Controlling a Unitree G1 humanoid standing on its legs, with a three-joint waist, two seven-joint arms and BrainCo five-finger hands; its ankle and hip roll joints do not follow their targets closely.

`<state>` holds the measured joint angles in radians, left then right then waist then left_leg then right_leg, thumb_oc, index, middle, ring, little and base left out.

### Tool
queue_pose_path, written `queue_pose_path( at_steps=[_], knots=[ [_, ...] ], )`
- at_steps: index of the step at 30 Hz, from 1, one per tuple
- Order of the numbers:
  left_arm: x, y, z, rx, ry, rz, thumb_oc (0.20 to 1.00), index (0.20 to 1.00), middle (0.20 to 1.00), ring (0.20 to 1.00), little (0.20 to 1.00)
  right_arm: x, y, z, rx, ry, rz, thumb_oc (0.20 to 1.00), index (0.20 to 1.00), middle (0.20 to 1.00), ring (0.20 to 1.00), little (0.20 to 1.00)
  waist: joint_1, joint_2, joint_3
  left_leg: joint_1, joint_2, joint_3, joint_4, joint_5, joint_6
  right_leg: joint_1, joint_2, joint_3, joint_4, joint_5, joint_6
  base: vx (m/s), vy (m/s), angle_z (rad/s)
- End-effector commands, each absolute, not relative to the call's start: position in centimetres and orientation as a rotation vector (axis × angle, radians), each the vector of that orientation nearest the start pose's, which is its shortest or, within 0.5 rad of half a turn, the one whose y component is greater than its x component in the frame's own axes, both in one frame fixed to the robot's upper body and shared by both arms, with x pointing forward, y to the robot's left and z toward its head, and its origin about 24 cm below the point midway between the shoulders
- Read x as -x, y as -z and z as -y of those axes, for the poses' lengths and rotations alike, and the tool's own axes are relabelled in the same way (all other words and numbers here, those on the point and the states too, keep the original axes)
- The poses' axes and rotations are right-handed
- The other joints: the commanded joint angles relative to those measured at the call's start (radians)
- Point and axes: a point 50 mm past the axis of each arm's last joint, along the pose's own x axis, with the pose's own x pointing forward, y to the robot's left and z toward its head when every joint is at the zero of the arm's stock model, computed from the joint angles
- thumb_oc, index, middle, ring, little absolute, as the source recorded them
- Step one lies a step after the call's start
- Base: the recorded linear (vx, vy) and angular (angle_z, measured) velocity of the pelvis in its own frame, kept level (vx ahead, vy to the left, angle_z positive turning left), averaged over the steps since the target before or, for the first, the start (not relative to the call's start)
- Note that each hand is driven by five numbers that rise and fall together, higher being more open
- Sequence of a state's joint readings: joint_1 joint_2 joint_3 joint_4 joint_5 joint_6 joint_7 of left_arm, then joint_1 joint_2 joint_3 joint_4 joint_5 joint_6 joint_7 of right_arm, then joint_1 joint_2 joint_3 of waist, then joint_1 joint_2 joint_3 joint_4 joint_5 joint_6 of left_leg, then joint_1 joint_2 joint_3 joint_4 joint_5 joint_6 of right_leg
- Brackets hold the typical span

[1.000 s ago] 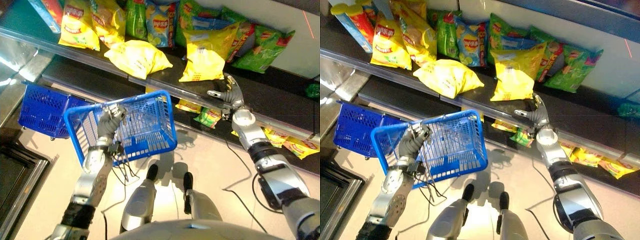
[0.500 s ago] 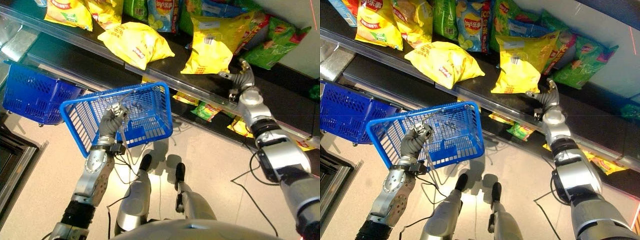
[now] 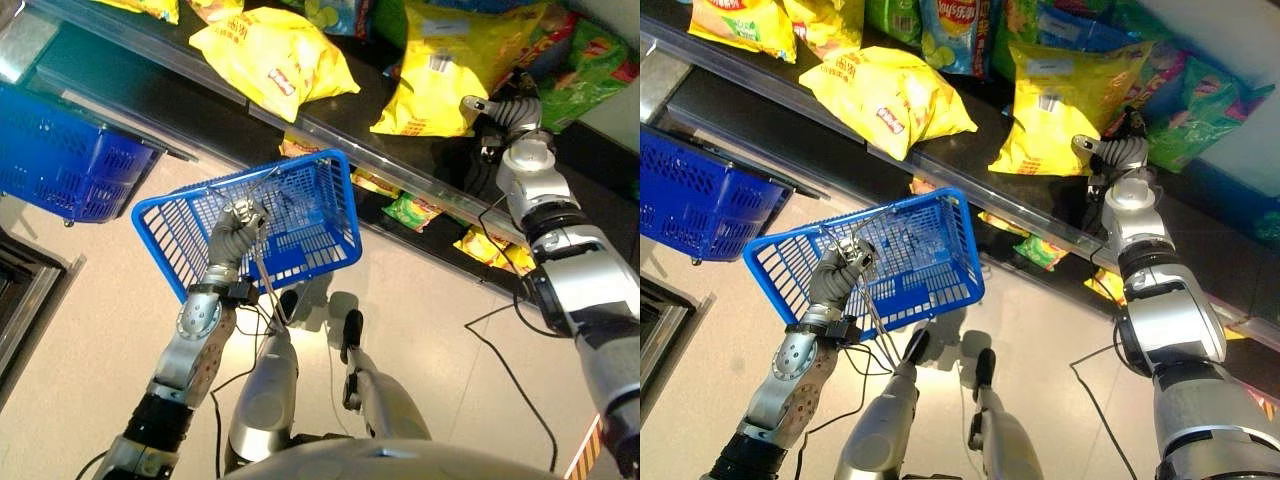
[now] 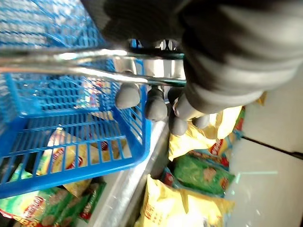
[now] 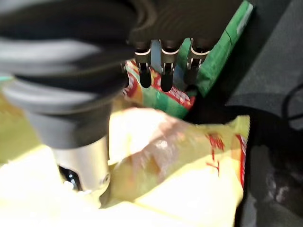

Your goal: Pick up the snacks into the basket

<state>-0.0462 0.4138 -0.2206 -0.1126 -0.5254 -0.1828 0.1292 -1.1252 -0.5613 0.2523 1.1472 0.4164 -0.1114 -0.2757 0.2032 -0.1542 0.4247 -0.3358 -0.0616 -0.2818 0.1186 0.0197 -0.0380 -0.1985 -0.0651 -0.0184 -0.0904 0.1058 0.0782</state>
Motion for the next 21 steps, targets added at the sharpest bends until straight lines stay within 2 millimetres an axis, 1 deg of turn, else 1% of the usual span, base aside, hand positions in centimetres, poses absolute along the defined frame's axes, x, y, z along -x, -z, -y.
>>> queue_pose_path(
  at_steps=[1,3,6,8,9,12,15,16,21],
  knots=[
    [-23.4,-16.7,-15.2,0.204,0.281,0.612,0.2,0.2,0.2,0.2,0.2,-40.2,-25.7,28.2,0.252,0.469,0.262,1.0,1.0,1.0,1.0,1.0,0.017,0.014,-0.047,0.018,-0.033,-0.055,-0.083,0.013,0.01,-0.032,0.0,-0.013,0.067,-0.055,0.051,-0.01,-0.003,0.08],
    [-23.4,-17.1,-15.0,0.208,0.285,0.633,0.2,0.2,0.2,0.2,0.2,-40.0,-26.2,28.7,0.208,0.469,0.274,1.0,1.0,1.0,1.0,1.0,0.031,0.016,-0.035,0.004,-0.038,-0.068,-0.082,0.016,0.007,-0.035,-0.002,-0.023,0.061,-0.056,0.052,0.0,-0.007,0.24],
    [-23.4,-17.2,-14.9,0.213,0.292,0.636,0.2,0.2,0.2,0.2,0.2,-39.9,-26.3,29.0,0.201,0.474,0.276,1.0,1.0,1.0,1.0,1.0,0.035,0.017,-0.032,-0.004,-0.041,-0.074,-0.08,0.018,0.006,-0.036,-0.004,-0.028,0.059,-0.057,0.052,0.0,-0.004,0.21],
    [-23.6,-17.5,-14.4,0.225,0.32,0.648,0.2,0.2,0.2,0.2,0.2,-39.6,-26.7,30.0,0.132,0.488,0.289,1.0,1.0,1.0,1.0,1.0,0.056,0.025,-0.016,-0.027,-0.053,-0.094,-0.076,0.024,0.002,-0.039,-0.01,-0.043,0.052,-0.056,0.054,0.01,-0.015,0.11],
    [-23.7,-17.5,-14.3,0.225,0.321,0.648,0.2,0.2,0.2,0.2,0.2,-39.5,-26.7,30.0,0.131,0.488,0.289,1.0,1.0,1.0,1.0,1.0,0.056,0.025,-0.016,-0.029,-0.053,-0.096,-0.075,0.024,0.002,-0.04,-0.01,-0.045,0.052,-0.056,0.054,0.01,-0.023,0.1],
    [-23.8,-17.7,-14.0,0.234,0.336,0.655,0.2,0.2,0.2,0.2,0.2,-39.2,-26.6,30.9,0.084,0.498,0.283,1.0,1.0,1.0,1.0,1.0,0.07,0.036,-0.009,-0.045,-0.065,-0.123,-0.073,0.03,0.0,-0.042,-0.016,-0.061,0.048,-0.058,0.056,0.03,-0.015,0.29],
    [-24.0,-17.7,-13.8,0.244,0.341,0.653,0.2,0.2,0.2,0.2,0.2,-39.0,-26.5,31.4,0.029,0.502,0.284,1.0,1.0,1.0,1.0,1.0,0.082,0.045,-0.007,-0.052,-0.076,-0.141,-0.076,0.036,-0.001,-0.037,-0.019,-0.071,0.041,-0.061,0.058,0.04,-0.012,0.27],
    [-24.1,-17.7,-13.8,0.242,0.343,0.653,0.2,0.2,0.2,0.2,0.2,-39.0,-26.5,31.5,0.025,0.5,0.285,0.2,0.2,0.2,0.2,0.2,0.084,0.047,-0.007,-0.054,-0.079,-0.148,-0.077,0.037,-0.002,-0.035,-0.02,-0.076,0.039,-0.063,0.058,0.04,-0.013,0.18],
    [-24.3,-17.6,-13.5,0.247,0.342,0.644,0.2,0.2,0.2,0.2,0.2,-39.1,-26.2,31.1,0.006,0.489,0.288,0.2,0.2,0.2,0.2,0.2,0.091,0.052,-0.014,-0.047,-0.087,-0.157,-0.077,0.034,0.002,-0.021,-0.023,-0.084,0.033,-0.072,0.057,0.03,0.009,0.09]
  ],
)
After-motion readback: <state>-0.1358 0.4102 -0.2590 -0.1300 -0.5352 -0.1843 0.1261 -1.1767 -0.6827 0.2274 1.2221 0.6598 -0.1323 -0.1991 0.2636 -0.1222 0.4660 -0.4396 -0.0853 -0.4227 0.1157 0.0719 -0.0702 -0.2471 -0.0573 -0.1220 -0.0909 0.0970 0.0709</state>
